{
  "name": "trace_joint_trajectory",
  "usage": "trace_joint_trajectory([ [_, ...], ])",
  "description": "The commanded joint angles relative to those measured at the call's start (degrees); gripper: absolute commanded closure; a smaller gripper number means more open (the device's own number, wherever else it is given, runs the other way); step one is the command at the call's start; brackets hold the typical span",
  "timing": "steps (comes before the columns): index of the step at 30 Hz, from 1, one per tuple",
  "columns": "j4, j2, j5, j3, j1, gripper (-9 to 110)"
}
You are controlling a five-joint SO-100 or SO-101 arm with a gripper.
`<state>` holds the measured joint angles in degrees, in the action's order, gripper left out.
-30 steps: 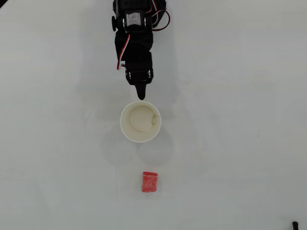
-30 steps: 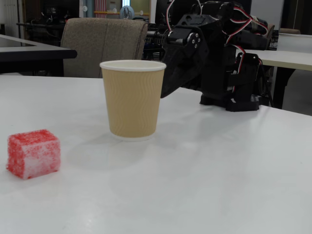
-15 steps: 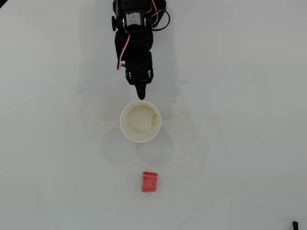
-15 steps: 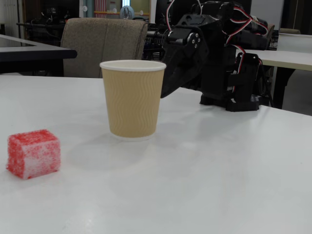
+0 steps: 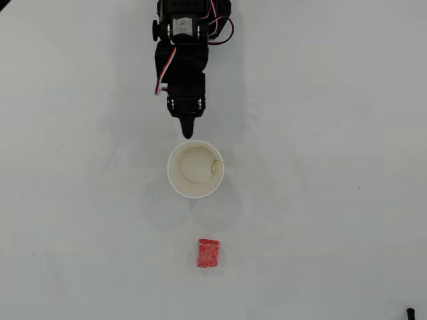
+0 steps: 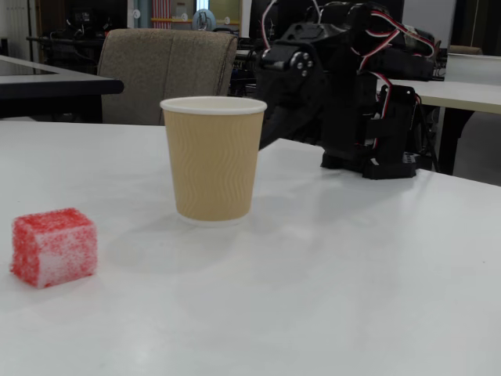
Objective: Grasp a red cube and put it in the cup.
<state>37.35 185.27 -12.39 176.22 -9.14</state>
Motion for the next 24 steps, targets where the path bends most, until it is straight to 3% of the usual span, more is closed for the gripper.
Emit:
trace_joint_trajectory([
  [1, 0.4, 0.9, 0.6, 4.0, -4.7, 101],
  [13, 0.3, -0.6, -0.2, 0.6, -14.3, 101],
  [24, 3.5, -25.0, -0.2, -20.9, -18.3, 101],
])
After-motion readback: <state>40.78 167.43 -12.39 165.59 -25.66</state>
